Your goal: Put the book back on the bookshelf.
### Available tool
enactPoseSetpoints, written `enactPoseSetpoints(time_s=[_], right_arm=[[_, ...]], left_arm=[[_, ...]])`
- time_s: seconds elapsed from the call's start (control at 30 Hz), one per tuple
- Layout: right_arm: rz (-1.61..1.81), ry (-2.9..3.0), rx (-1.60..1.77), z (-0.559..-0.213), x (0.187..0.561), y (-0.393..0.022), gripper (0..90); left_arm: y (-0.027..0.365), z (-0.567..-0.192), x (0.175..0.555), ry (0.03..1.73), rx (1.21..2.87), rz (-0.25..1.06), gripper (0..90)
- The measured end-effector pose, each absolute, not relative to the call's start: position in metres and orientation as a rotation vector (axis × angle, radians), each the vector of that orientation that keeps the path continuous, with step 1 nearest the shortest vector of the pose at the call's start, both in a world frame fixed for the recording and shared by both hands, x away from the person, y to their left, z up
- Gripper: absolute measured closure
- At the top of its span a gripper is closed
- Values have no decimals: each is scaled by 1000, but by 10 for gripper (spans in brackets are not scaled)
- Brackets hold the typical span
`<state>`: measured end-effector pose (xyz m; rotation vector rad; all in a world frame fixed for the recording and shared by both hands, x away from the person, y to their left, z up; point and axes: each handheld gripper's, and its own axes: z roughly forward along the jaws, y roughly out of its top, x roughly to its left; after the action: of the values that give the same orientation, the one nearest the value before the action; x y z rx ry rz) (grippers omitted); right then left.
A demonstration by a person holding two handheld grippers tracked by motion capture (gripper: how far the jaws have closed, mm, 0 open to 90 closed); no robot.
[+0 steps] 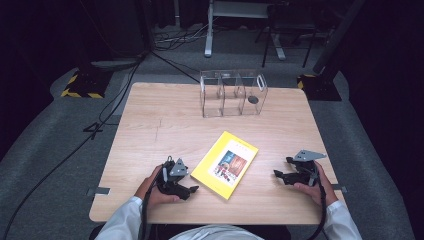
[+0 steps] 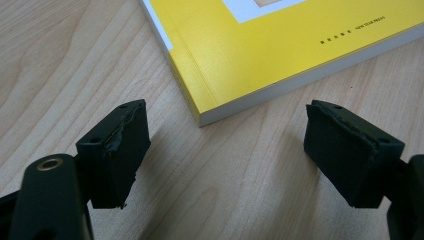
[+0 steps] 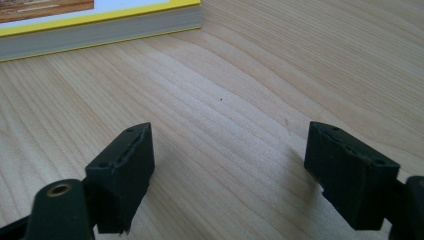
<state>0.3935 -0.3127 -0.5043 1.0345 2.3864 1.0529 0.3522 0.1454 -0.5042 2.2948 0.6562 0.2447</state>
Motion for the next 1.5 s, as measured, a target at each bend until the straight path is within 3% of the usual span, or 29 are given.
enactPoseSetpoints(time_s=[0.47,0.6,0.77,0.87,1.17,1.5], right_arm=[[1064,2473,943,-503,404,-293,189],[1074,2506,892,-503,413,-268,186],[1076,2537,852,-502,419,-243,186],[1073,2560,817,-502,423,-229,181],[1004,2628,805,-496,421,-223,186],[895,2693,811,-490,421,-208,184]], left_arm=[[140,-504,354,656,2305,236,139],[134,-503,352,641,2319,236,141],[126,-500,346,567,2322,269,204],[122,-498,343,562,2320,294,158],[115,-493,347,511,2303,297,201],[101,-495,348,446,2338,278,177]])
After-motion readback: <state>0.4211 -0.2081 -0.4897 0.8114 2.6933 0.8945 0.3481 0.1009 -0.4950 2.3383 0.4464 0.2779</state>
